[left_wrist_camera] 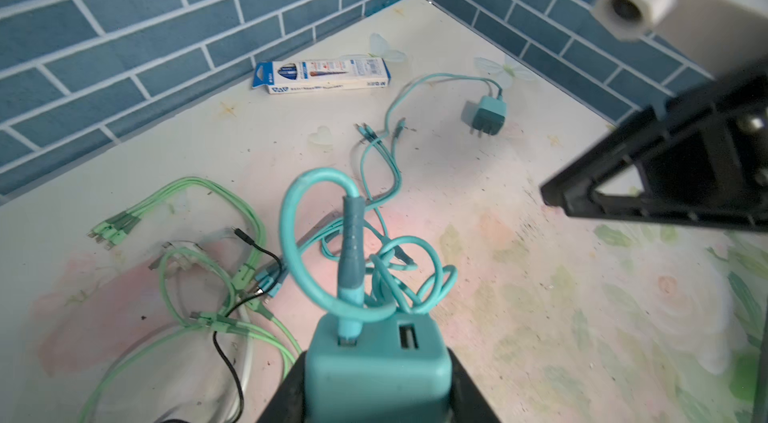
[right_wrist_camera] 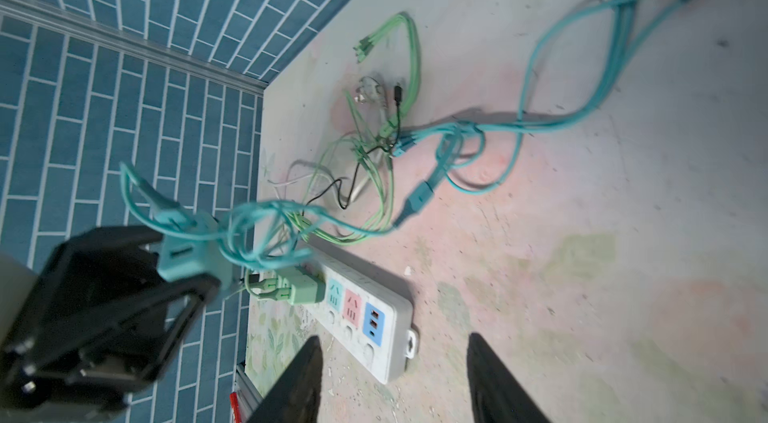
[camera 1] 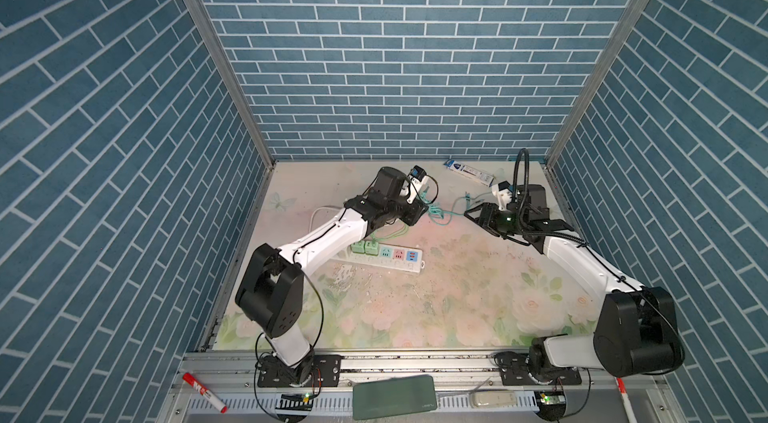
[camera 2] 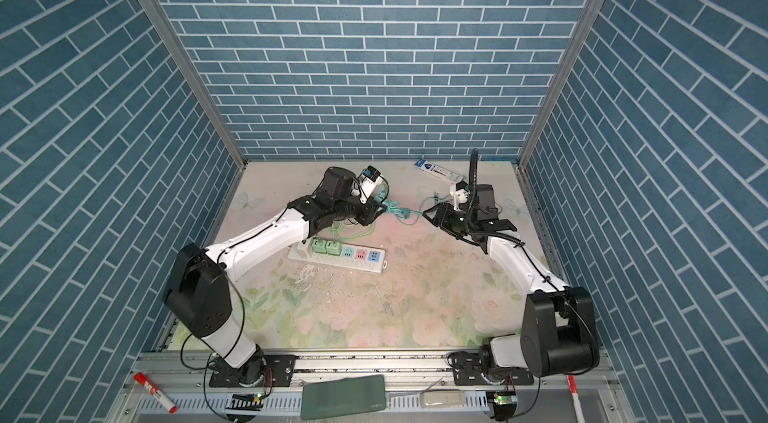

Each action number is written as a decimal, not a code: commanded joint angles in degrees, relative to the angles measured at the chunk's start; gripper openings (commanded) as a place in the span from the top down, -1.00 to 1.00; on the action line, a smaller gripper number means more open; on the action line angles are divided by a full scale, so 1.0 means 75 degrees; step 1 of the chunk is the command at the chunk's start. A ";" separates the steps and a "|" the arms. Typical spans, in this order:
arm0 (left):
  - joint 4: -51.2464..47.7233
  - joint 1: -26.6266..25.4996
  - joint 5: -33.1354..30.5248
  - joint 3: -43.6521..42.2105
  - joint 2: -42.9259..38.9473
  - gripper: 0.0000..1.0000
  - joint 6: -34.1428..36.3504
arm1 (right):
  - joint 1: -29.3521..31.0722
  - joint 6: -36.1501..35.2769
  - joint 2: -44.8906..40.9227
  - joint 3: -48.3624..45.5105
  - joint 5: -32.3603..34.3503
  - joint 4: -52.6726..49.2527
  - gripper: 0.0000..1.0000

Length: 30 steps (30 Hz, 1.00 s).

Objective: Insert the plug
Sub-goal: 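Lift the teal charger with the left gripper while the right gripper waits, then bring the teal charger toward the right gripper and close the right gripper on it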

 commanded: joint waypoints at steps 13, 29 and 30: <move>0.3476 -0.0194 0.0322 -0.1936 -0.0599 0.39 0.0505 | 0.1364 -0.0727 0.1771 0.3182 -0.0170 -0.1497 0.02; 0.3281 -0.0215 0.0343 -0.1681 -0.0510 0.42 0.0591 | 0.1751 -0.1288 0.1606 0.3097 -0.0090 -0.1962 0.02; 0.3309 -0.0224 0.0355 -0.1693 -0.0524 0.42 0.0587 | 0.1756 -0.1355 0.1644 0.3155 -0.0189 -0.2031 0.01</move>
